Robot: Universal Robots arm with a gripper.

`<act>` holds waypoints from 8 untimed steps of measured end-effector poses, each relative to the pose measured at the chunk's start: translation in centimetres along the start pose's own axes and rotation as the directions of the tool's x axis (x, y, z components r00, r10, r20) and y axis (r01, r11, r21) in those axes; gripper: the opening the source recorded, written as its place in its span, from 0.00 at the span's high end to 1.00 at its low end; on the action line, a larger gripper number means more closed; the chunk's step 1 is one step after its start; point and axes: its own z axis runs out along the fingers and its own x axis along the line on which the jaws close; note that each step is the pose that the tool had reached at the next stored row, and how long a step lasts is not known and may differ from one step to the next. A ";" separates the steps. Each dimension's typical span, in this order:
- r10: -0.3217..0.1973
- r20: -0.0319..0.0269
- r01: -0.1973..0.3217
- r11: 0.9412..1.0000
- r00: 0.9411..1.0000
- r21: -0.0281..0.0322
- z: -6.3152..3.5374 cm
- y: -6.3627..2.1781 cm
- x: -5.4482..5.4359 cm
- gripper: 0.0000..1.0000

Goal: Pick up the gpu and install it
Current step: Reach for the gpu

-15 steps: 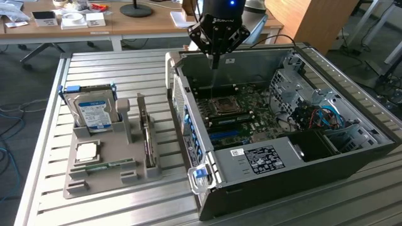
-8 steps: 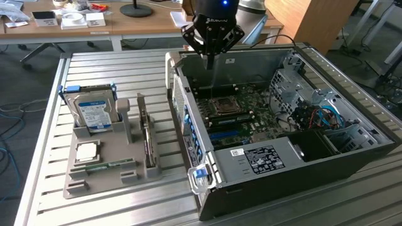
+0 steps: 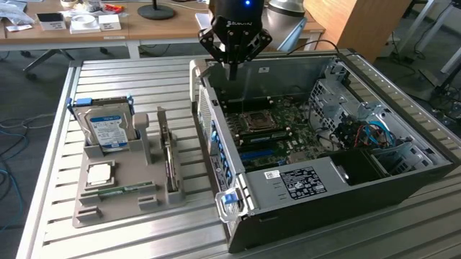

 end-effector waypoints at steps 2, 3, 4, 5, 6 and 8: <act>0.000 0.000 0.000 1.000 1.000 0.000 -0.02 -0.03 0.4 0.89; 0.000 0.000 0.000 1.000 1.000 0.000 -0.02 -0.05 0.6 0.89; 0.000 0.000 0.000 1.000 1.000 0.000 -0.02 -0.06 0.8 0.89; 0.000 0.000 0.000 1.000 1.000 0.000 -0.03 -0.08 1.0 0.89; 0.000 0.000 0.000 1.000 1.000 0.000 -0.03 -0.09 1.2 0.89; 0.000 0.000 0.000 1.000 1.000 0.000 -0.05 -0.12 1.6 0.89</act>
